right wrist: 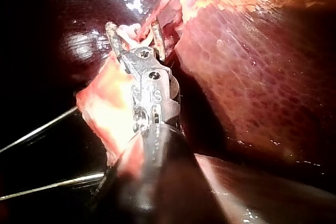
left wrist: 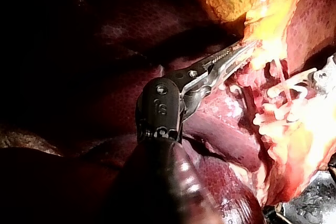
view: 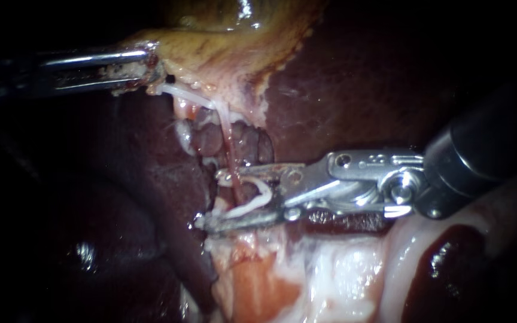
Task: Clipping second clip right tube
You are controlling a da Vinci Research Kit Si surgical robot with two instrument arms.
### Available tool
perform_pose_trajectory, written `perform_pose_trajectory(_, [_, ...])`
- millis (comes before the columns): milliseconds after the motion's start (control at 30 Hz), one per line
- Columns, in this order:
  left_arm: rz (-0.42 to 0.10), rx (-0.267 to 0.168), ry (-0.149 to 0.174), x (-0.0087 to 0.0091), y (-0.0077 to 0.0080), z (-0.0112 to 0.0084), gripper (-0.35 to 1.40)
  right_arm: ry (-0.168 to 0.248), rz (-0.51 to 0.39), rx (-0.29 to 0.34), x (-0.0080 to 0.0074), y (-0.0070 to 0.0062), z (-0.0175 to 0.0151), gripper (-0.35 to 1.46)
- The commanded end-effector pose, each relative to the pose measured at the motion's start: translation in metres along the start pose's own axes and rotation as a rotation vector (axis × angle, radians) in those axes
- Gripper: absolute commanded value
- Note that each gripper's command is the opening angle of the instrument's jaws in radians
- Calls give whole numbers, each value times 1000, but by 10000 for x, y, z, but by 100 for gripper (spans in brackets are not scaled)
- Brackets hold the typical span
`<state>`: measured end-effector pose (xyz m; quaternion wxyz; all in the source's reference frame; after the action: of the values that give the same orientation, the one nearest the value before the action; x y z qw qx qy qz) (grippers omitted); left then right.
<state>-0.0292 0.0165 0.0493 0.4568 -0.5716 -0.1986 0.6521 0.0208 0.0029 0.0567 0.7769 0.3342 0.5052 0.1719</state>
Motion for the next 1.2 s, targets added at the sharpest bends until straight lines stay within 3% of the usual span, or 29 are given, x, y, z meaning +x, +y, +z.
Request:
perform_pose_trajectory(33, [0, 0, 0, 0, 0, 0, -35, 12, 10, 14, 1, -2, 1, 49])
perform_pose_trajectory(200, [0, 0, 0, 0, 0, 1, -35, 17, 35, 70, 4, -9, 2, 48])
perform_pose_trajectory(433, [0, 1, 0, 0, 0, 0, -35, 60, 55, 171, 12, -30, 4, 47])
perform_pose_trajectory(767, [0, 1, 0, -1, 1, 0, -35, 105, 73, 237, 31, -59, 3, 46])
perform_pose_trajectory(1200, [0, 1, 0, 0, 1, 0, -35, 122, 78, 240, 36, -58, 0, 39])
